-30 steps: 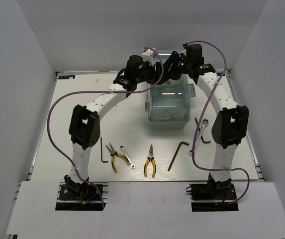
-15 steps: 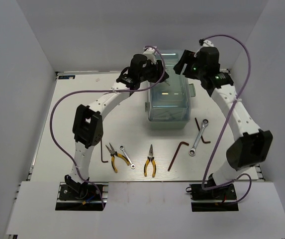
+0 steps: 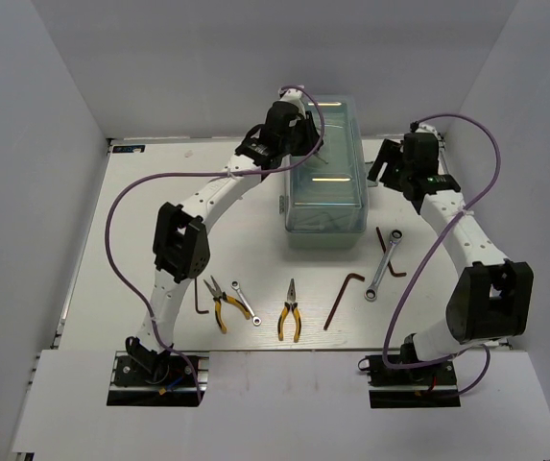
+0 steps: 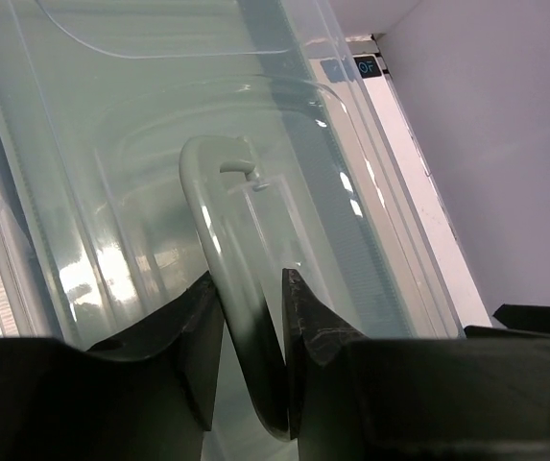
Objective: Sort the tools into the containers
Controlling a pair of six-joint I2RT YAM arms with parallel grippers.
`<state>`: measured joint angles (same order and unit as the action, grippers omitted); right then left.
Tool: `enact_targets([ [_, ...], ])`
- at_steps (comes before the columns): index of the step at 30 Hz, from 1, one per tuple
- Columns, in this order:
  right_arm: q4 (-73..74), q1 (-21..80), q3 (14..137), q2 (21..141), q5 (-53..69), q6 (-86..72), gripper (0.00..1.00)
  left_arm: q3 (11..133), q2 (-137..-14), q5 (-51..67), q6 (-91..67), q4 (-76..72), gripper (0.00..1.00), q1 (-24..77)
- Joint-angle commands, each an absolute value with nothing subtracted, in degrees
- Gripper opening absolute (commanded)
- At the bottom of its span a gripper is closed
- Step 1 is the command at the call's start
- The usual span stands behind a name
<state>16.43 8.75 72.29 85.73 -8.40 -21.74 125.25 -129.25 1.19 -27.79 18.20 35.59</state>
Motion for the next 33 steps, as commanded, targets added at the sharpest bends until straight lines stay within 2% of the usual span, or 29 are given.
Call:
enact_targets([
  [1,15.2,7.8,70.5,83.6,-7.0,-21.9,0.79,124.5,-128.1,0.8,-24.3,21.5,0.00,36.6],
  [5,13.9,6.5,67.1,83.8,-5.8,-22.1,0.84,123.0,-124.6,3.3,-25.5,17.7,0.00,36.6],
  [13,12.6,2.9,64.9,84.1,-6.4,-23.5,0.84,123.0,-118.0,3.9,-26.6,14.9,0.00,36.6],
  [15,12.2,2.2,64.6,84.4,-5.2,-24.1,0.81,121.8,-116.9,3.9,-26.6,13.5,0.00,36.6],
  [18,10.2,1.0,63.6,85.7,-0.6,-25.5,0.63,121.8,-115.6,5.1,-27.2,13.0,0.00,36.6],
  [19,8.9,0.7,63.5,86.3,3.7,-25.8,0.51,121.8,-115.6,5.1,-27.2,13.0,0.00,36.0],
  [22,7.2,-1.8,63.2,88.1,12.3,-26.8,0.32,121.8,-115.6,6.6,-27.8,12.5,0.00,36.0],
  [23,6.9,-1.8,63.5,88.6,14.0,-27.7,0.20,121.8,-115.1,7.4,-27.8,12.5,0.00,35.5],
  [26,5.1,-2.5,63.7,90.5,20.7,-28.5,0.04,122.3,-115.0,8.7,-28.3,11.9,0.00,35.5],
  [28,4.2,-2.5,64.0,91.6,24.9,-28.7,0.00,124.1,-115.0,8.7,-28.3,11.9,0.00,35.5],
  [33,2.0,-2.4,65.9,95.8,32.9,-30.5,0.00,125.2,-115.6,8.7,-28.3,12.4,0.00,35.0],
])
